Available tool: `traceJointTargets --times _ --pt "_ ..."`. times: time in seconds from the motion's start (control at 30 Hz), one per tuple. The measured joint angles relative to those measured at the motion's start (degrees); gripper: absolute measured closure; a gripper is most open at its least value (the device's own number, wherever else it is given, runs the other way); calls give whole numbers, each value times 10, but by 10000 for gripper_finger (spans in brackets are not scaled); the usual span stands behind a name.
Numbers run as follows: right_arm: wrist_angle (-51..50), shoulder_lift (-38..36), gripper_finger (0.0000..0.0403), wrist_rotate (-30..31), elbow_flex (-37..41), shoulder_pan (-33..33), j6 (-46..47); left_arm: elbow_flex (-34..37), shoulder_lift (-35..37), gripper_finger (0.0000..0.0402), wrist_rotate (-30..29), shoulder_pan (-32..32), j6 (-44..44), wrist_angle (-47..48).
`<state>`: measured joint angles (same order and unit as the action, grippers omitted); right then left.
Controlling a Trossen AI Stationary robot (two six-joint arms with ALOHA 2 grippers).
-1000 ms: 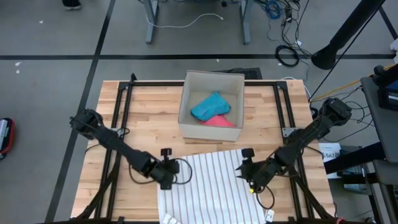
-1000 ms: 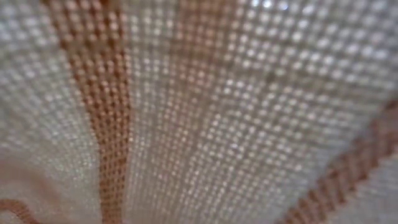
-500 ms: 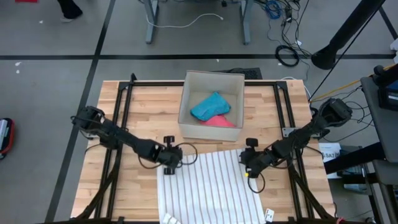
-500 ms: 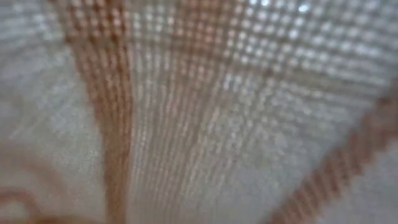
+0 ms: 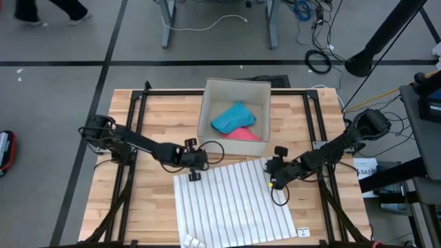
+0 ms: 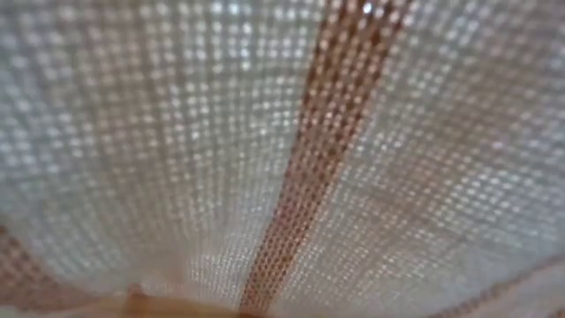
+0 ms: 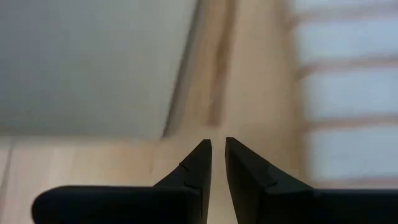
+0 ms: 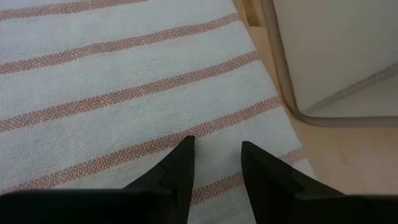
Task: Fold towel
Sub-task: Fold the white towel
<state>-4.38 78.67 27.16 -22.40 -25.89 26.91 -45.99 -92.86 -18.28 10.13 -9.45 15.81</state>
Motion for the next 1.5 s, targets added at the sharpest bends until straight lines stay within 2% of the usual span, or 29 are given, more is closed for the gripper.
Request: traceJointTargets --times 0.27,0.5,0.7,1.0,1.23,1.5 --pt "-6 1 284 0 -21 0 -26 -55 8 348 119 59 8 -2" --pt "-3 1 284 1 -37 0 -30 -55 1 348 193 110 -47 25" --pt "5 1 284 -2 -41 0 -36 -55 -16 349 191 123 -54 25" --pt "30 1 284 -19 -41 -1 -30 -44 -85 349 198 77 -22 19" --pt "29 1 284 -19 -41 -1 -27 -42 -85 349 119 21 33 23" --pt "29 1 284 -18 -41 -1 -27 -50 -68 349 112 -7 40 34"
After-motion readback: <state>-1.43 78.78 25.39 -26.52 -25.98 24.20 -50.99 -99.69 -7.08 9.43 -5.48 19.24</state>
